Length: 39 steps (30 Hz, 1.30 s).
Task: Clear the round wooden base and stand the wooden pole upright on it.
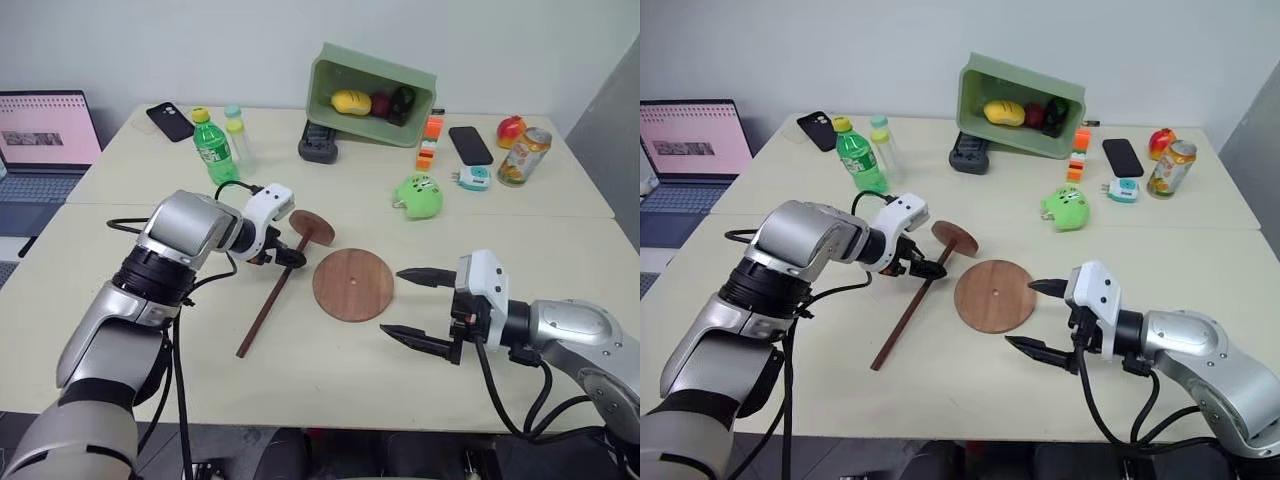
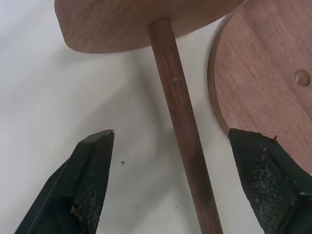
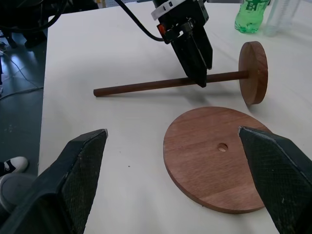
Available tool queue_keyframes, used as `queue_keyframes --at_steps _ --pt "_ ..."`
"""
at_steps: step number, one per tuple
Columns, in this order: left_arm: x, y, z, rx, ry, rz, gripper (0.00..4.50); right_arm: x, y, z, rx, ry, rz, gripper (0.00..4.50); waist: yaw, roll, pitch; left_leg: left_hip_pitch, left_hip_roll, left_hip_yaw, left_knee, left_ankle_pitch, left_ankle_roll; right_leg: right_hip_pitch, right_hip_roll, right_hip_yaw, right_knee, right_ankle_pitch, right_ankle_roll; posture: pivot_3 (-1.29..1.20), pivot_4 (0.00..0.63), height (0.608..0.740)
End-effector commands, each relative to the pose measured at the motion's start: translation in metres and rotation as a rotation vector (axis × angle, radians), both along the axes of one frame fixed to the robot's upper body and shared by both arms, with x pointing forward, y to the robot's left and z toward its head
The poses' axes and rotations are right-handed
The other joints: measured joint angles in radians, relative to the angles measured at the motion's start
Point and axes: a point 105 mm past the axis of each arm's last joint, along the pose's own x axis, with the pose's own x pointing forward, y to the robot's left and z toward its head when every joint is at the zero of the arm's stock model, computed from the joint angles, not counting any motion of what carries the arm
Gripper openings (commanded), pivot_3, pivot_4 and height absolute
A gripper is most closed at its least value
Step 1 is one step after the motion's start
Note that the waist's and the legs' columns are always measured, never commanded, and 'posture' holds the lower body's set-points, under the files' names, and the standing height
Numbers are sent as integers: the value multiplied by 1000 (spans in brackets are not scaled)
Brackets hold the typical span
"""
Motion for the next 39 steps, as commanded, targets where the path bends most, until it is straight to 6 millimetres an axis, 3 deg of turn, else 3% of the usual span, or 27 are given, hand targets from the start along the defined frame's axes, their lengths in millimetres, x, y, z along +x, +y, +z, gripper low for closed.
queue_keyframes --at_steps 1,13,19,31,35,39 --pt "2 -6 5 27 24 -24 3870 -7 7 9 17 -45 33 4500 0 0 0 0 0 0 0 0 0 0 0 0 0 0 0 0 150 740" --pt "-5 -2 -4 110 125 -49 3870 -16 12 7 18 -36 50 4500 -1 0 0 0 -1 0 1 0 0 -1 0 1 1 0 0 0 150 740" --pt "-8 -5 -7 106 145 -40 2877 -16 12 9 13 -41 50 4500 -1 0 0 -1 -1 0 1 0 0 -1 0 1 2 0 0 0 150 740" --pt "-8 -2 -7 105 129 -52 400 -10 13 18 59 -37 36 4500 -1 0 0 -1 0 1 1 0 0 -2 0 1 3 0 0 0 150 740" --pt "-8 -2 -6 93 121 -46 261 -9 11 19 51 -36 32 4500 -1 0 0 -1 -1 1 1 0 0 -3 0 1 3 0 0 0 150 740" --pt "4 1 15 -37 20 14 261 -9 7 20 28 -39 32 4500 -1 0 0 -2 0 1 1 0 0 -4 0 1 4 0 0 0 150 740"
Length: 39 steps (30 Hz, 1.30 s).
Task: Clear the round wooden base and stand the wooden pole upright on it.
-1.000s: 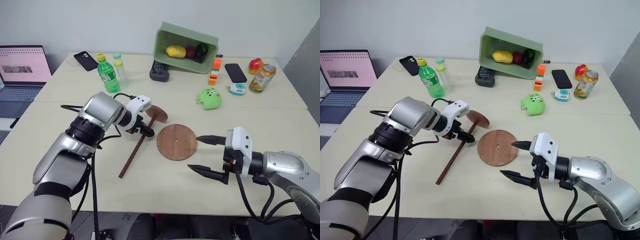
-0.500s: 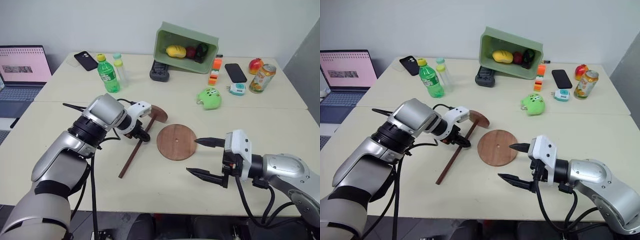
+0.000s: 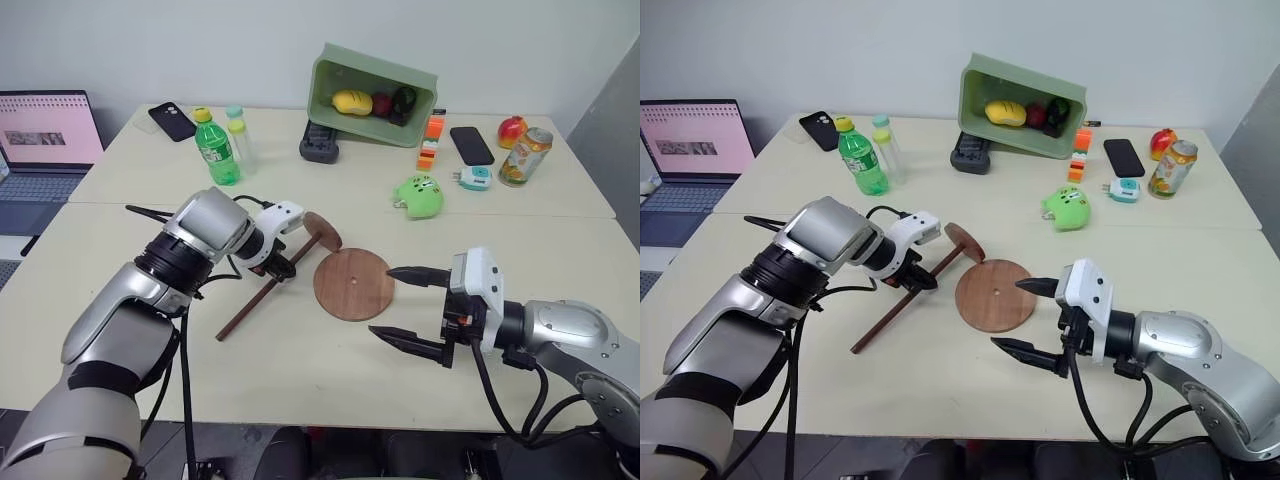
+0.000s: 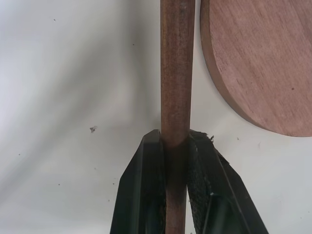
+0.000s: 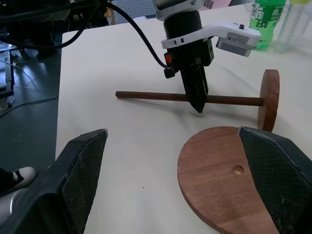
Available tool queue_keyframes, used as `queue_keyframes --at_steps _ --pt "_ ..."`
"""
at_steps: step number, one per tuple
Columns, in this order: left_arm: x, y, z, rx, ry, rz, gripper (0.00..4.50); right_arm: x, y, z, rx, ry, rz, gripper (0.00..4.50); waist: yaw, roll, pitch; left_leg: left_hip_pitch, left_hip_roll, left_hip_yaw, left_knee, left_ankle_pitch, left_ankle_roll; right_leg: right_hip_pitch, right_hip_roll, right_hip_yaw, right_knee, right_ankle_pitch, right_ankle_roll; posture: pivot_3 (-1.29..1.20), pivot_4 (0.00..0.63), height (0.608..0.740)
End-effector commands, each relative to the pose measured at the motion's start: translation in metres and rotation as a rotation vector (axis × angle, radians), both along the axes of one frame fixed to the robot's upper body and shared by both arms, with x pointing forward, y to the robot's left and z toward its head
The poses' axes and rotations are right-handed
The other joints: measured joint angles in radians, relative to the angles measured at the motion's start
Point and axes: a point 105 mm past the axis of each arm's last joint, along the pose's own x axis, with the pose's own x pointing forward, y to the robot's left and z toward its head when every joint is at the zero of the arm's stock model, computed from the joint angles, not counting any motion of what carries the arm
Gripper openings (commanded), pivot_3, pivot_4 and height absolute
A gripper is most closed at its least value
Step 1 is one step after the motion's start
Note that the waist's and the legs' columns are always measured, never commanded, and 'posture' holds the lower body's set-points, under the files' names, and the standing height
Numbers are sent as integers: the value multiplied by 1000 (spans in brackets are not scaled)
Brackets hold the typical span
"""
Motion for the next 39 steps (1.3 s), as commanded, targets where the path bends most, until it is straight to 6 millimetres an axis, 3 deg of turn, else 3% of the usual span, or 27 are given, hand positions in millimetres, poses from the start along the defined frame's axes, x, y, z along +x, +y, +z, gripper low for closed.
queue_keyframes --at_steps 1,5,7,10,16,22,28,39 --pt "15 -5 42 -194 -178 30 261 -2 -4 11 -13 -38 9 4500 0 0 0 0 0 0 0 0 0 0 0 0 0 0 0 0 150 740" --pt "26 -27 123 -505 -557 -43 261 -2 -13 14 -36 -35 -7 4500 5 0 0 -6 1 -2 3 0 -1 -4 -2 0 1 0 0 0 150 740" --pt "25 -32 146 -633 -697 -53 261 -1 -17 14 -50 -30 -18 4500 7 -1 0 -9 0 -3 4 2 -4 -5 -3 0 1 0 0 0 150 740" --pt "14 -36 156 -722 -869 -88 261 0 -23 13 -73 -24 -43 4500 6 0 -1 -8 0 -2 3 2 -4 -4 -5 1 0 0 0 0 150 740" --pt "-19 -64 131 -881 -930 -188 261 -1 -29 -3 -142 -9 -100 4500 6 0 -1 -6 1 -1 3 2 -4 -4 -4 2 2 0 0 0 150 740" --pt "-31 -86 110 -922 -964 -247 261 2 -31 -9 -161 -91 -123 4500 7 -1 -1 -6 0 -1 4 2 -4 -3 -2 1 2 0 0 0 150 740" --pt "-48 -108 96 -937 -989 -381 261 6 -43 -19 -194 -8 -181 4500 7 -1 -1 -5 0 -1 4 2 -4 -2 -2 1 2 0 0 0 150 740" --pt "-45 -107 86 -928 -1020 -353 261 1 -40 -16 -173 10 -167 4500 7 -1 -1 -5 0 -1 3 0 0 -2 -1 0 2 0 0 0 150 740"
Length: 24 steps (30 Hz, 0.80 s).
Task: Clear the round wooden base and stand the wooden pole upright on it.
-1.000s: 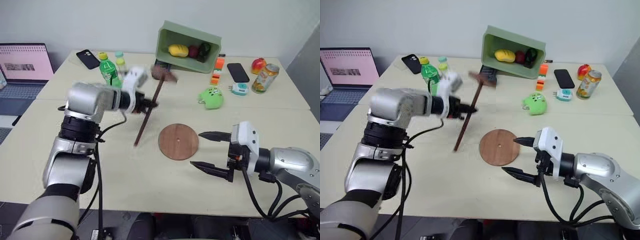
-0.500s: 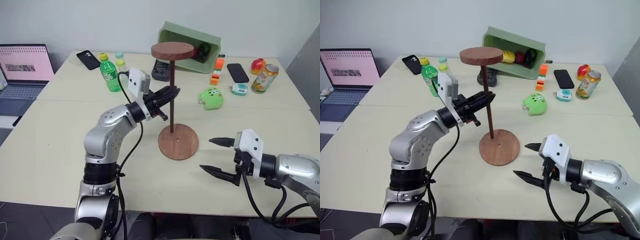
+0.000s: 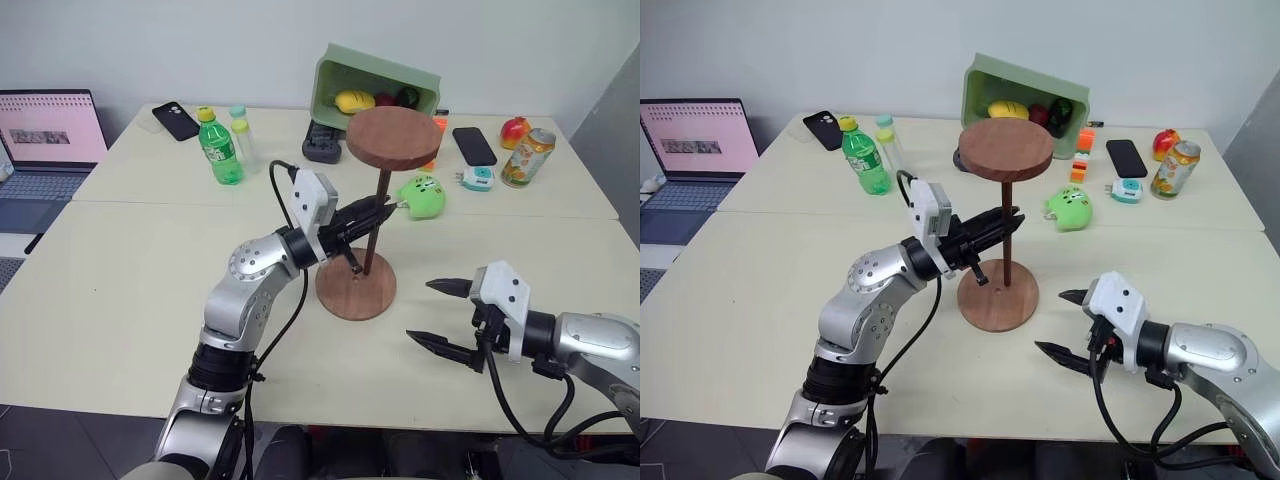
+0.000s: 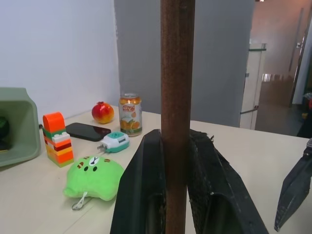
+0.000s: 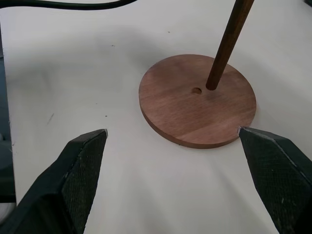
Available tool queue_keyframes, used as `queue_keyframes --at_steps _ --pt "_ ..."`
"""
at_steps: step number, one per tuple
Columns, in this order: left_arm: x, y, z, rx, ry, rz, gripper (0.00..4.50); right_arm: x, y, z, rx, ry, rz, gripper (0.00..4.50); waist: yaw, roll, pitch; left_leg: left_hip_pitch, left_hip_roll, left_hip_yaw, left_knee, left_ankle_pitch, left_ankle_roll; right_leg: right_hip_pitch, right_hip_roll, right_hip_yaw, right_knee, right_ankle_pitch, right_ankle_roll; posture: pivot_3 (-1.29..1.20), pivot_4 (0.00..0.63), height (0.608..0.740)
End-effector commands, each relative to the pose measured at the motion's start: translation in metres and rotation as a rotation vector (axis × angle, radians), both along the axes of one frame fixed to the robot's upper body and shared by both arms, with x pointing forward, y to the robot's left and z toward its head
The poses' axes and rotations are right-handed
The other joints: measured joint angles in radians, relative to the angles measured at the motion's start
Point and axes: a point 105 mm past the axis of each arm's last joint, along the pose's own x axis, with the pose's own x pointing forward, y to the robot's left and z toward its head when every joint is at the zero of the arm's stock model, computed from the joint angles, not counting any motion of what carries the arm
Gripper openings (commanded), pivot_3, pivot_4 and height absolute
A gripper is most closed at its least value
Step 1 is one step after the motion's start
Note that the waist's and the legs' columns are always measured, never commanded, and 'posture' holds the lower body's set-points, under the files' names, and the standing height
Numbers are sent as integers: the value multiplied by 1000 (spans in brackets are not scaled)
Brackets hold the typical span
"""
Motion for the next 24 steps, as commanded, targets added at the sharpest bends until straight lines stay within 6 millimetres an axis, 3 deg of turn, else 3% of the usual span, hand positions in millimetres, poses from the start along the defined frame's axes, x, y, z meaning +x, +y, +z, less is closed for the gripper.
queue_keyframes --at_steps 1,24 --pt "0 2 5 -17 -41 16 261 -2 5 11 17 -45 21 4500 0 0 0 0 0 0 0 0 0 0 0 0 0 0 0 0 150 740" --pt "5 14 -24 -1 20 97 261 -2 5 17 25 -45 6 4500 0 0 0 1 0 0 0 0 0 1 0 0 0 0 0 0 150 740"
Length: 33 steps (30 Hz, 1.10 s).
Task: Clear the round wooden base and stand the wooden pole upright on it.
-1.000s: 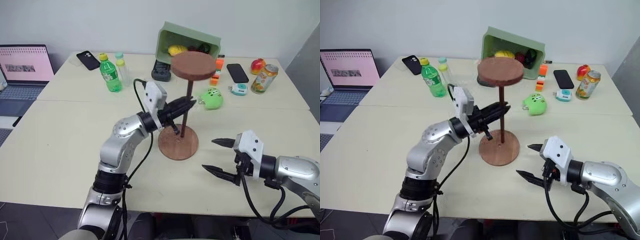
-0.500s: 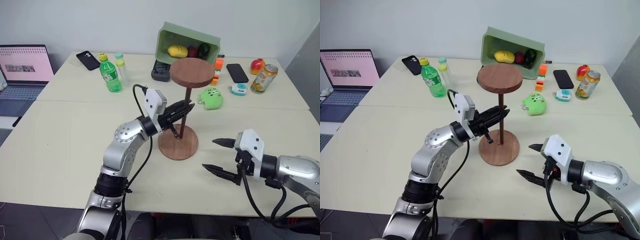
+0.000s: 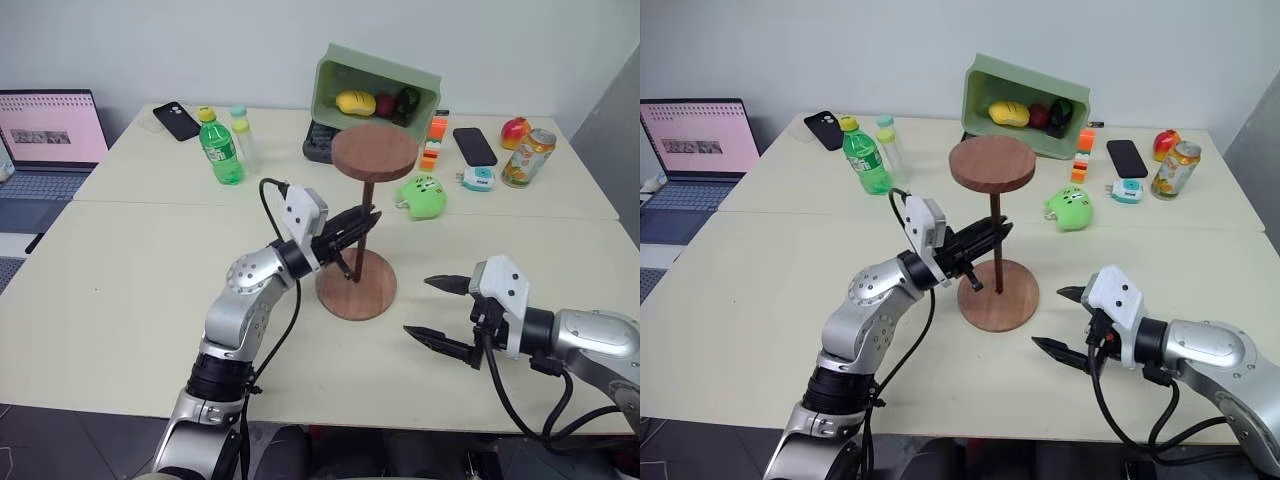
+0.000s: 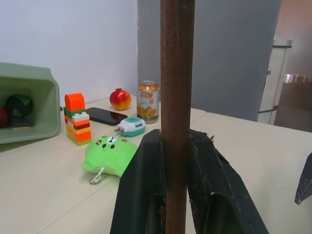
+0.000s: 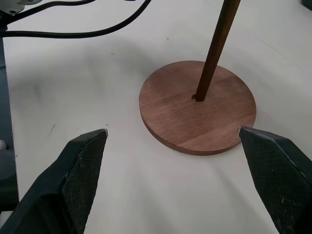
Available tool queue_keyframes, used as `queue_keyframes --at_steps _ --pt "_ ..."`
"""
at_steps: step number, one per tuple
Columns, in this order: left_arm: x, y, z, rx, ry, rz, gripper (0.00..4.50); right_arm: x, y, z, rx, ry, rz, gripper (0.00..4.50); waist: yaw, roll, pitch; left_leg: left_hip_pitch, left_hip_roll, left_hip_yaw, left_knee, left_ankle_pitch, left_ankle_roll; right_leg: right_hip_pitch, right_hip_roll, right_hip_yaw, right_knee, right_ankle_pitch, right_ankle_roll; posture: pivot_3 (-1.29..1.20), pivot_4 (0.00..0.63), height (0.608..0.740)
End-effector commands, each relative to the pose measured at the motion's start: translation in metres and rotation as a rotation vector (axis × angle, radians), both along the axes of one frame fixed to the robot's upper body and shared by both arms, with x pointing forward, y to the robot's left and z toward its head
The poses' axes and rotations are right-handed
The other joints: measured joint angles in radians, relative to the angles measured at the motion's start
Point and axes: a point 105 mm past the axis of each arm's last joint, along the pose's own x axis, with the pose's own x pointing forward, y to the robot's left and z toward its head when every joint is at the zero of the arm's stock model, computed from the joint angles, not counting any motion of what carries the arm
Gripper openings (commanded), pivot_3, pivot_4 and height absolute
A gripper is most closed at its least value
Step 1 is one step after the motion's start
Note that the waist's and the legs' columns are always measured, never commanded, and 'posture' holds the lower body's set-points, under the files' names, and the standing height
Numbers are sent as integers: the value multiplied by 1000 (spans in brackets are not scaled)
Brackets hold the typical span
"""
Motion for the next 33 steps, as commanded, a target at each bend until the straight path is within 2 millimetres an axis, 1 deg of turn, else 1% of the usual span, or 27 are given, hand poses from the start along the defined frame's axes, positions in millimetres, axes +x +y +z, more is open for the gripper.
queue_keyframes --at_steps 1,4,8,12,23,33 --pt "-2 2 -4 12 -11 19 261 -3 2 12 -6 -56 13 4500 0 0 0 0 0 0 0 0 0 0 0 0 0 0 0 0 150 740" --pt "-2 4 -10 20 -2 30 261 -3 2 12 -7 -56 13 4500 0 0 0 3 0 0 -1 0 0 2 0 0 0 0 0 0 150 740" --pt "-3 5 -11 21 5 35 261 -3 2 12 -7 -57 12 4500 0 0 0 9 0 -1 -2 0 0 9 0 0 -3 0 0 0 150 740" --pt "-3 7 -13 17 19 40 261 -1 1 13 -9 -60 10 4500 0 0 0 10 0 -1 -2 0 0 10 0 0 -3 0 0 0 150 740" --pt "-9 6 -16 25 35 25 260 1 1 16 -10 -69 4 4500 0 0 0 11 0 -3 -2 0 0 13 0 0 -5 0 0 0 150 740" --pt "-6 4 -22 32 22 36 260 1 1 18 -13 -70 5 4500 1 0 0 11 0 -3 -2 0 0 13 0 0 -6 0 0 0 150 740"
